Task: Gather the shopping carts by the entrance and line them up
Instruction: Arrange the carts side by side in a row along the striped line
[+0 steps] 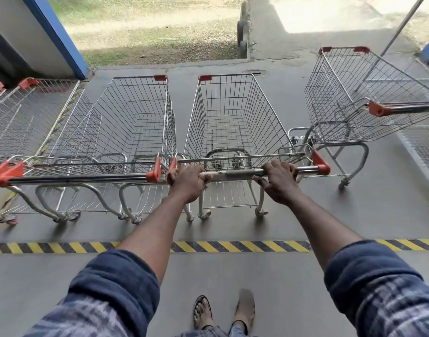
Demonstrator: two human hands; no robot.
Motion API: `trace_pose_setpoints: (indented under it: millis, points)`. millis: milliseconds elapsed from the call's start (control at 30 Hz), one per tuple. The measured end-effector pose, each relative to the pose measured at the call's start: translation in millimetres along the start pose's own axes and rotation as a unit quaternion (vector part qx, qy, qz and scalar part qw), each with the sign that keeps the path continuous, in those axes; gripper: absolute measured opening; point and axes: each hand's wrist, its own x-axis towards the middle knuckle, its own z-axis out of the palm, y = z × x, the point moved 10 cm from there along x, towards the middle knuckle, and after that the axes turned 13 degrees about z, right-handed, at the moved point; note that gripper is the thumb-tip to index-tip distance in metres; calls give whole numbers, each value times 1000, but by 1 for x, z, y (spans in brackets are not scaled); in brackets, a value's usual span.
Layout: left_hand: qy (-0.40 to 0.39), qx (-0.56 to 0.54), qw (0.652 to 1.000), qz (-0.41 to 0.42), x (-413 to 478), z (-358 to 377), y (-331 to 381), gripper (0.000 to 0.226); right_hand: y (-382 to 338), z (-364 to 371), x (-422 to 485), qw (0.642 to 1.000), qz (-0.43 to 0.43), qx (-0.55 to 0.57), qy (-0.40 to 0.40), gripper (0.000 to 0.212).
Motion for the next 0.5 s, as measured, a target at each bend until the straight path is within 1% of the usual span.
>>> trace_pose_setpoints:
  millis: [67,200,333,433,500]
  points:
    - [-2,-6,1000,1,1,1,0,21,-1,-1,0,1000,-1,2,0,51]
    - [-4,-14,1000,-5,-1,0,0,19,-1,-2,-1,1000,-1,4,1,43]
    - [-11,-28,999,-16,-2,-2,5,14,-1,-3,-3,1000,-6,5,0,44]
    - [-27,-35,999,-23,1,0,9,17,0,-3,-4,1000,-7,7,-12,49]
    - [-30,-58,998,-25,4,2,15,20,1,-4,-4,999,-5,33,-24,60]
